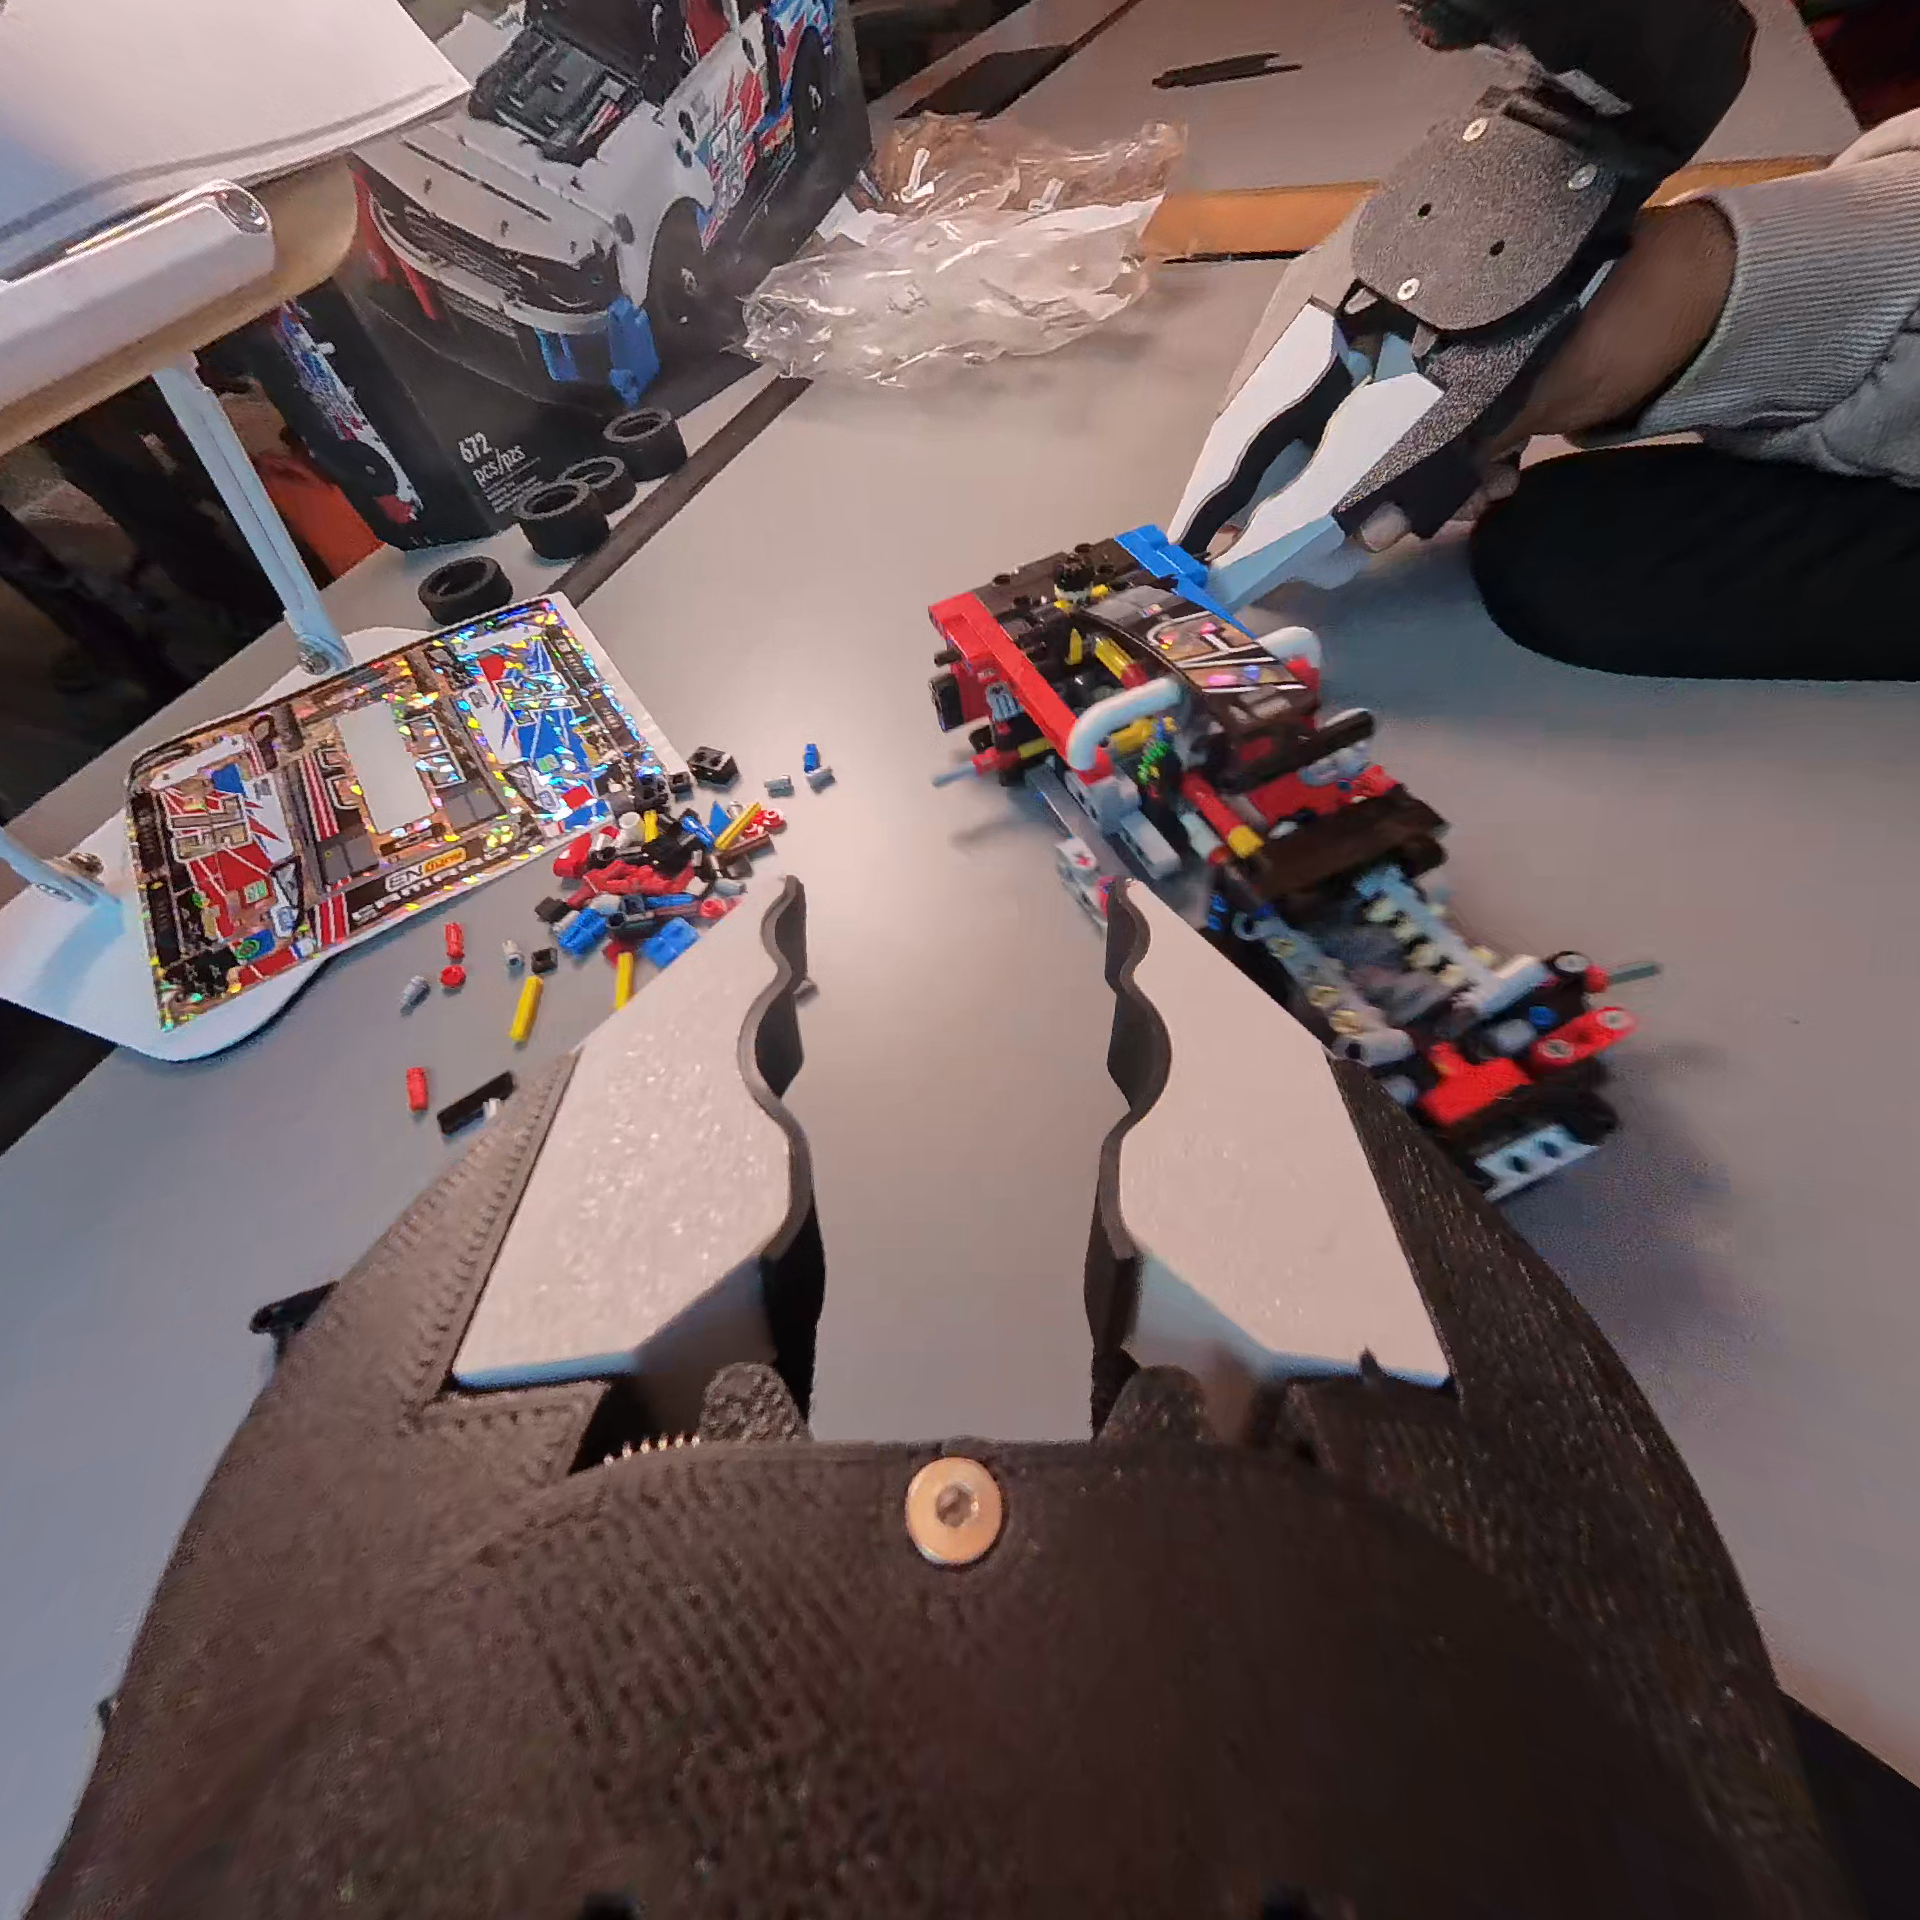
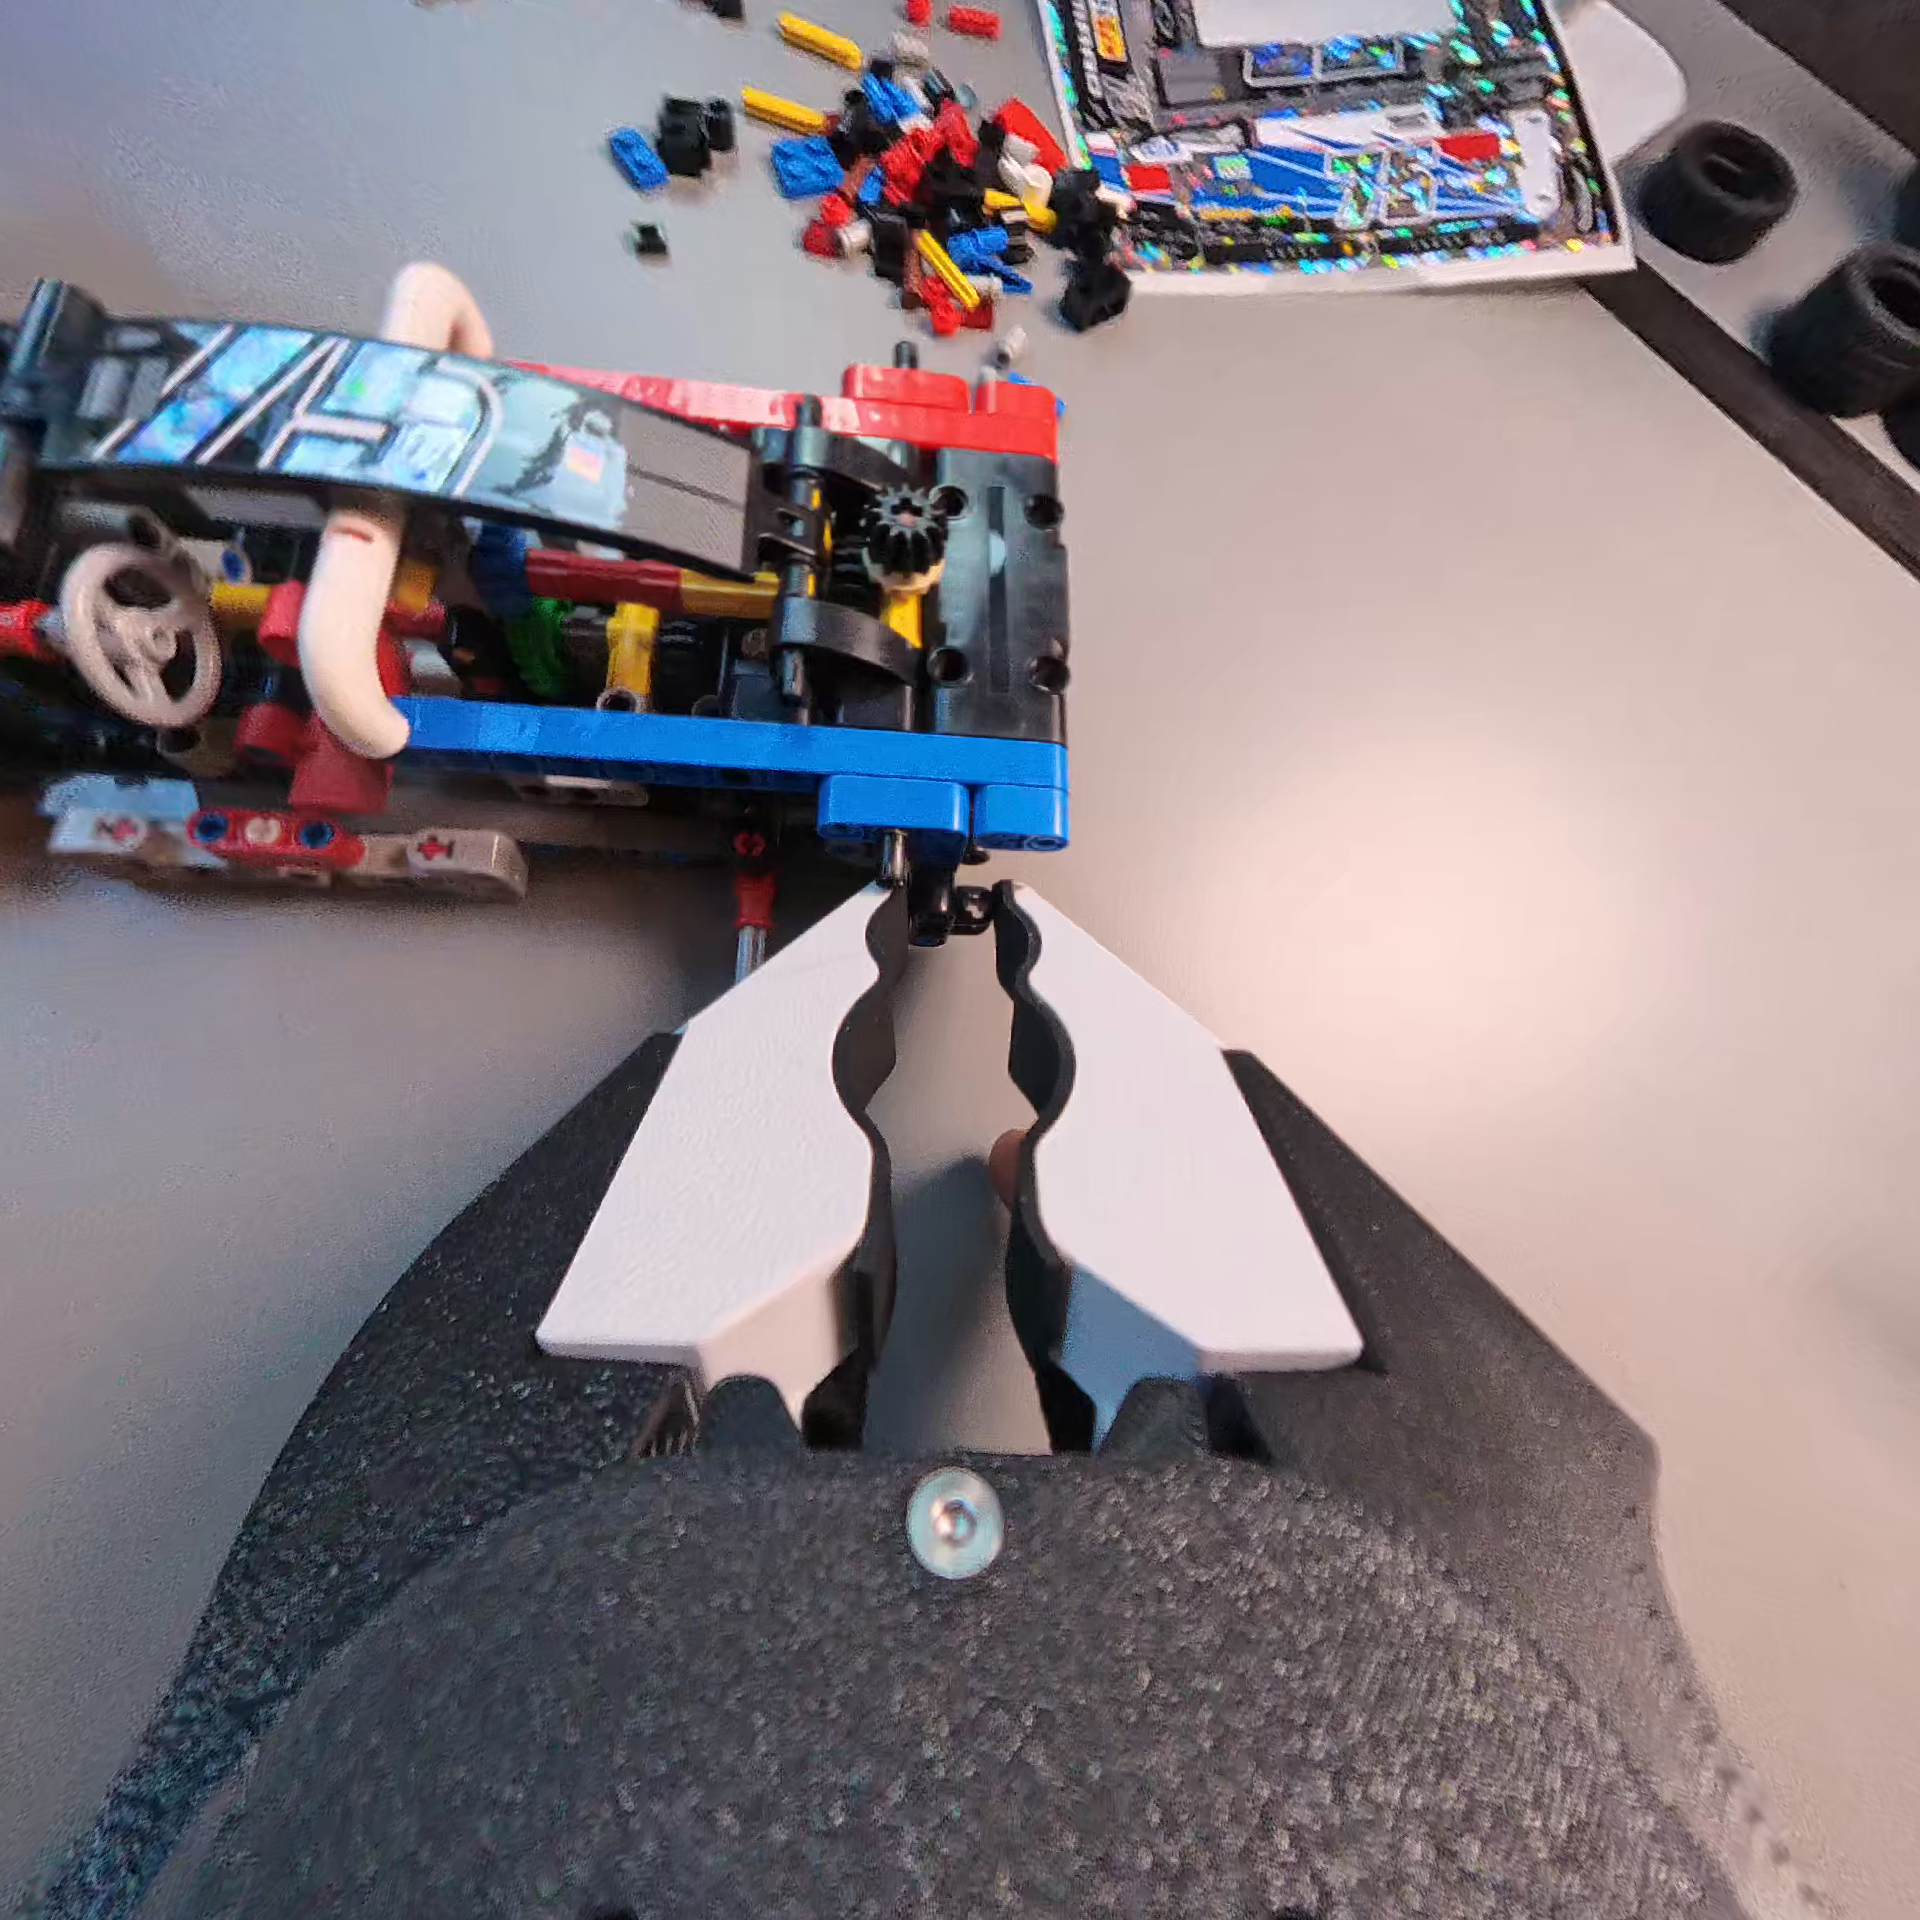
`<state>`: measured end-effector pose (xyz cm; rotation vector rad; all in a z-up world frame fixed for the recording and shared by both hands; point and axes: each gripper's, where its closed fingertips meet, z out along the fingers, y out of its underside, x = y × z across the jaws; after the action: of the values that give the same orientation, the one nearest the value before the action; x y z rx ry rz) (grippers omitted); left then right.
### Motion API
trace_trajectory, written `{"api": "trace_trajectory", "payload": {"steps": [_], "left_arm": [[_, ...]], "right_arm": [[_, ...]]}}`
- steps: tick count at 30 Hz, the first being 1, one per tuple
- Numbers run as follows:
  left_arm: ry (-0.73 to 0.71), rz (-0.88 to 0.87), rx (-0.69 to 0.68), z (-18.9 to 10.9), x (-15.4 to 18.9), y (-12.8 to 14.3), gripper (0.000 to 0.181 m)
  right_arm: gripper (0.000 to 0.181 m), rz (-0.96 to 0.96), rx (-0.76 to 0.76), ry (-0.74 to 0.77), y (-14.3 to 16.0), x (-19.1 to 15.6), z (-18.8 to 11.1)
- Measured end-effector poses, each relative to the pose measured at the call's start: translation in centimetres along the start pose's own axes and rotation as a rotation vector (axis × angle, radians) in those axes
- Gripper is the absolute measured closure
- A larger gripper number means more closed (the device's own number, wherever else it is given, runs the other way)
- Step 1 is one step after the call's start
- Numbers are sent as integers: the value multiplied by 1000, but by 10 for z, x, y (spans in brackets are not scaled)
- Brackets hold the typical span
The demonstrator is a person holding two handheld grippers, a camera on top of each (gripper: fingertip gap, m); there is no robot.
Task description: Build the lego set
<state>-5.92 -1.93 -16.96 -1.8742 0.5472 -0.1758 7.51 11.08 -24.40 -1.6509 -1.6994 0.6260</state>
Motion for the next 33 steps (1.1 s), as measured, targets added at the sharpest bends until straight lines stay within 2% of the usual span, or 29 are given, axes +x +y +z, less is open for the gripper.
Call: {"api": "trace_trajectory", "payload": {"steps": [4,6,10,12,14,19,22,24,27,30,33], "left_arm": [[24,-51,-18,-14,26,12,118],[18,-49,-40,-20,35,19,114],[22,-45,-73,-35,49,30,107],[63,-63,-83,-41,58,34,102],[93,-67,-83,-42,63,38,100],[98,-69,-145,-24,46,52,96],[93,-59,-226,-7,33,62,91],[104,-40,-283,5,29,71,90],[132,-21,-315,15,29,79,86],[101,-17,-293,14,23,77,94],[81,-52,-263,15,20,77,94]], "right_arm": [[166,-68,-90,161,24,-14,-30],[166,-114,-113,159,29,-37,-39],[167,-194,-116,24,32,-81,-60],[164,-183,-78,-122,26,-100,-74],[158,-170,-20,-177,16,-100,-85],[104,-190,11,-112,-1,-74,-79],[77,-232,-32,-129,4,-68,-55],[65,-279,-7,-154,5,-60,-39],[76,-295,90,-234,-5,-55,-32],[94,-282,118,-272,-11,-39,-30],[94,-270,129,-313,-13,-31,-24]]}}
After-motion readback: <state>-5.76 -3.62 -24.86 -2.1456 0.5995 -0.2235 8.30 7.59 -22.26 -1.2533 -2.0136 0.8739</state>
